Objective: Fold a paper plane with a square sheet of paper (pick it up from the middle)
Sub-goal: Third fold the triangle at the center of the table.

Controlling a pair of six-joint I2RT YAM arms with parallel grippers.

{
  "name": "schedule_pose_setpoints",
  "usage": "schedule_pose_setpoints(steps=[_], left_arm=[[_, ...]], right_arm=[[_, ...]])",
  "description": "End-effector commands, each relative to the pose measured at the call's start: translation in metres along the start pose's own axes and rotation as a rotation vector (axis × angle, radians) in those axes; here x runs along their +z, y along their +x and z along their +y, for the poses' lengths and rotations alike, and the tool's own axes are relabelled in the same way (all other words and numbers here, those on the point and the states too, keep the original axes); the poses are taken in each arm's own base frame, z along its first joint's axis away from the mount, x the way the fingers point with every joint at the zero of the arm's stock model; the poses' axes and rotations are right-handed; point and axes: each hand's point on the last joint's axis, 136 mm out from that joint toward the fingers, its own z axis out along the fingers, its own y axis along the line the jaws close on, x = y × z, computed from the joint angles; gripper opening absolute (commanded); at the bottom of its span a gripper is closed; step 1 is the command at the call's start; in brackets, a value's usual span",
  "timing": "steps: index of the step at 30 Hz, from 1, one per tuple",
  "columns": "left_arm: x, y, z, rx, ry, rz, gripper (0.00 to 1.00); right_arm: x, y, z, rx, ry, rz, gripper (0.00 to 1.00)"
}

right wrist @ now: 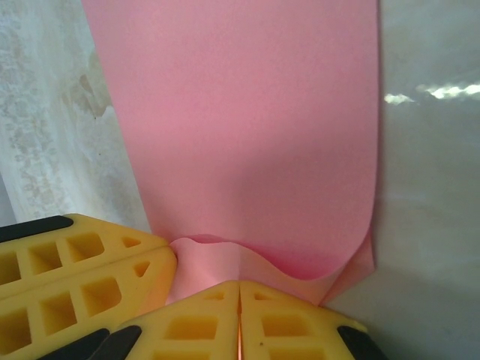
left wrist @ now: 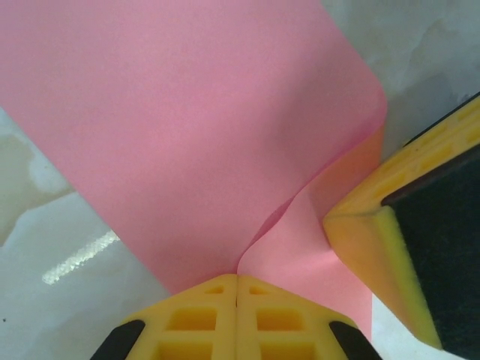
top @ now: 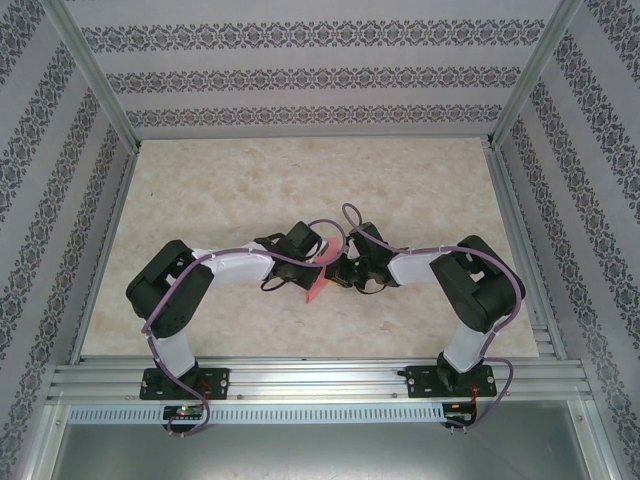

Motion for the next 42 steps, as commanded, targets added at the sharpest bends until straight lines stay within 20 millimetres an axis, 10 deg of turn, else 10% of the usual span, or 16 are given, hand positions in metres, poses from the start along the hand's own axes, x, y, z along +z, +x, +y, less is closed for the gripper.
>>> schedule_pose_setpoints(steps=[1,29,42], left_arm=[[-0.004,-0.014,0.01,0.018,-0.046,-0.017,0.06],[0.02,0.025,0.019,-0.019,-0.057,0.084,0.06],[0.01,0.025,0.026,-0.017,-0.1,0.07,0.06]], right_arm=[[0.007,0.01,-0.038,0.028,0.144,0.016,0.1],[-0.024,-0.031,0.023,-0.036,-0.031,-0.068,0.13],[-0.005,-0.027,-0.051,0.037,0.238,-0.063,0.09]])
